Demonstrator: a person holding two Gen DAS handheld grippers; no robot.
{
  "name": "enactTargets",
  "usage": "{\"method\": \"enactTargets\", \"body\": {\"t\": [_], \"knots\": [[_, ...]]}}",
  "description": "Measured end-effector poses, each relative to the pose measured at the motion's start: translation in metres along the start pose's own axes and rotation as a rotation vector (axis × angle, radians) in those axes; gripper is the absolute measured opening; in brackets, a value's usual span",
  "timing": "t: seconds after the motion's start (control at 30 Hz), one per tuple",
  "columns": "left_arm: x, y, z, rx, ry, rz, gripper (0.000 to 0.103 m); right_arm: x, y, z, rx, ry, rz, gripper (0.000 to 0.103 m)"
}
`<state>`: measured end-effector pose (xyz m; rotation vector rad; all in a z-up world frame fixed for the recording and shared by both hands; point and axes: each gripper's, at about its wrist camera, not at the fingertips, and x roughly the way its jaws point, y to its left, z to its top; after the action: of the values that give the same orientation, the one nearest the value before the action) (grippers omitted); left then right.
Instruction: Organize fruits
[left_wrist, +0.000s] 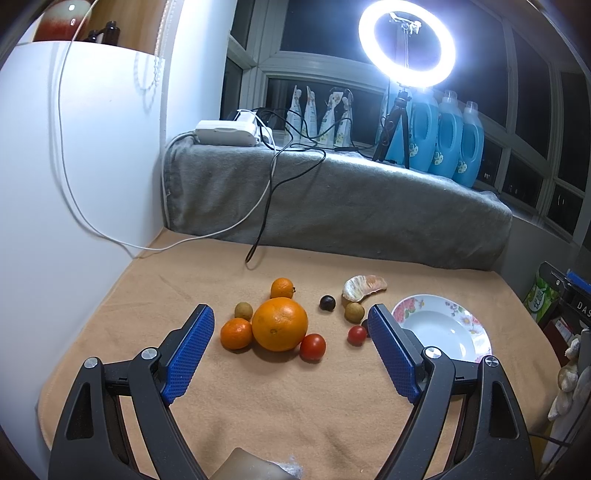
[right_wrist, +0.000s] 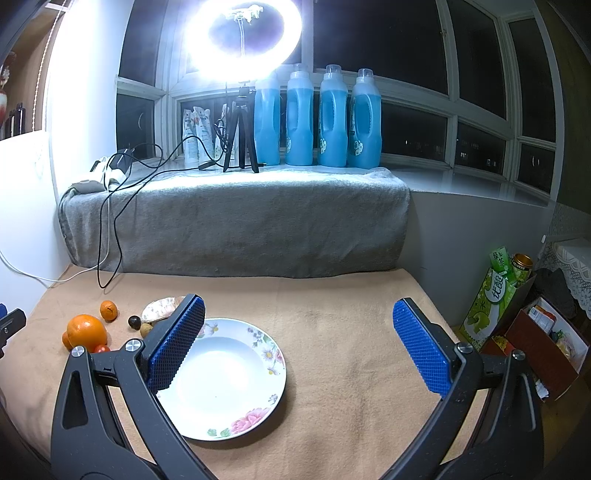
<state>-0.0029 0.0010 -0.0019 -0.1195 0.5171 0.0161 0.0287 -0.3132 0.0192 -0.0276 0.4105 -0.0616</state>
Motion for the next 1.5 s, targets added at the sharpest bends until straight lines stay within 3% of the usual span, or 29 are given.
{"method": "enactTargets", "body": {"t": [0.6, 0.9, 1.2, 1.5], "knots": [[0.007, 0.009, 0.0, -0.018, 0.018, 0.004, 0.085, 0.003, 0.002, -0.002, -0.008, 0.006, 0.002, 0.103], [0.019, 0.017, -0.003, -0.033, 0.053, 0.003, 0.085, 0.016, 0.023, -0.004, -0.06, 0.021, 0.031, 0.103], [0.032, 0.031, -0.011, -0.076, 0.094, -0.003, 0.085, 0.042, 0.061, -0.002, -0.161, 0.062, 0.165, 0.103], [0.046, 0.039, -0.018, -0.119, 0.142, -0.04, 0.085, 0.075, 0.107, -0.001, -0.226, 0.161, 0.335, 0.103]]}}
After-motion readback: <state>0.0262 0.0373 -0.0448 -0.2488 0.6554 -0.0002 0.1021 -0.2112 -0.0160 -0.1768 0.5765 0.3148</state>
